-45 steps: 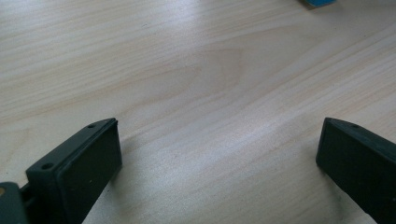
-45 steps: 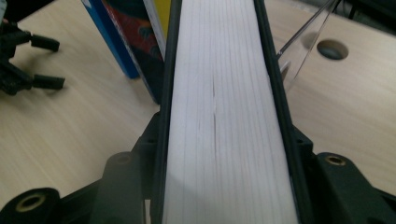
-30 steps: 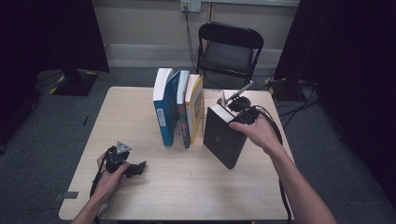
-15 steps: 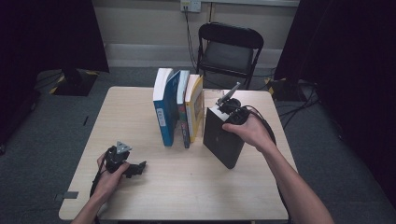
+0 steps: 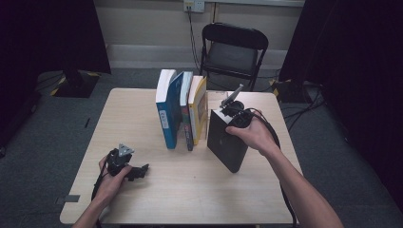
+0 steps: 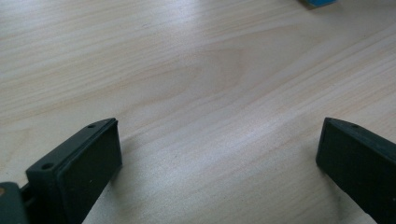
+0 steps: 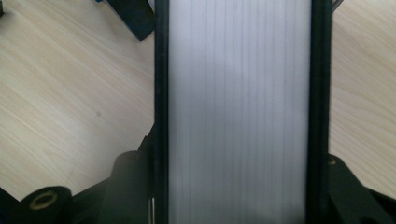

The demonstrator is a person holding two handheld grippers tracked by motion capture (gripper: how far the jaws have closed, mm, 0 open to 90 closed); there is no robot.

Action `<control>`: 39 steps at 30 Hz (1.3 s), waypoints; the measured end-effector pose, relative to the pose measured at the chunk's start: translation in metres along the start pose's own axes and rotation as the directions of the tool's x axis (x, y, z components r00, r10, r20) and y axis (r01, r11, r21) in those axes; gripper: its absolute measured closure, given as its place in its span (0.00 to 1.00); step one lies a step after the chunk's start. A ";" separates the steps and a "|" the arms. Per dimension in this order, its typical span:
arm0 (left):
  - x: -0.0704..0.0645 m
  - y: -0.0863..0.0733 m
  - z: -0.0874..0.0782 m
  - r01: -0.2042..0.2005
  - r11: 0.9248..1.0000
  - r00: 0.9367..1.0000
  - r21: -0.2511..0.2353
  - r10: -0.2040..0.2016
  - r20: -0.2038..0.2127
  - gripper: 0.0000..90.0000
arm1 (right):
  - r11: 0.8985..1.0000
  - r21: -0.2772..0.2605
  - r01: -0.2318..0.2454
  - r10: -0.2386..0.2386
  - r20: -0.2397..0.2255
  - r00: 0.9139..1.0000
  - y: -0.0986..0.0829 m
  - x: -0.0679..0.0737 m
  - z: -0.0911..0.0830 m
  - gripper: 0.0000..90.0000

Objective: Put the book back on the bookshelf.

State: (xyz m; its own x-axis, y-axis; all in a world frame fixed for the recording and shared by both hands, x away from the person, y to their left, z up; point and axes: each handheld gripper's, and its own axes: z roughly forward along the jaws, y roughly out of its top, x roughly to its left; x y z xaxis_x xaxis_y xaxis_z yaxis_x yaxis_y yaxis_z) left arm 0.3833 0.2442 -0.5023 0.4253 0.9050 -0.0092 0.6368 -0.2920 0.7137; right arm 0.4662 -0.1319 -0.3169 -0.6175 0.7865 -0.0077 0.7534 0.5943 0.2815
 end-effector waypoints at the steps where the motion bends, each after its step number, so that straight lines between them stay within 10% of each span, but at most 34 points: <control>1: 0.000 0.000 0.000 -0.001 1.000 1.000 -0.001 0.001 0.001 0.00 | 1.000 0.001 0.005 -0.005 0.000 1.000 0.000 0.000 0.000 0.59; 24: 0.000 0.001 0.001 -0.006 1.000 1.000 -0.003 0.006 0.009 0.00 | 0.991 -0.030 -0.129 0.130 0.029 0.991 0.019 -0.012 -0.006 0.59; 39: -0.001 0.002 0.003 -0.012 1.000 1.000 -0.001 0.012 0.013 0.00 | 0.963 -0.041 -0.266 0.268 0.060 0.962 0.046 -0.016 -0.006 0.59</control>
State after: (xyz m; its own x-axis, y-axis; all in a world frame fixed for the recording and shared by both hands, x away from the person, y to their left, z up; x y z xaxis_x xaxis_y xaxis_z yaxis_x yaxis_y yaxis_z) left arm 0.3861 0.2420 -0.5024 0.4408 0.8975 -0.0096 0.6312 -0.3023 0.7143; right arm 0.5090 -0.1182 -0.2981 -0.3784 0.9256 0.0102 0.8804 0.3565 0.3129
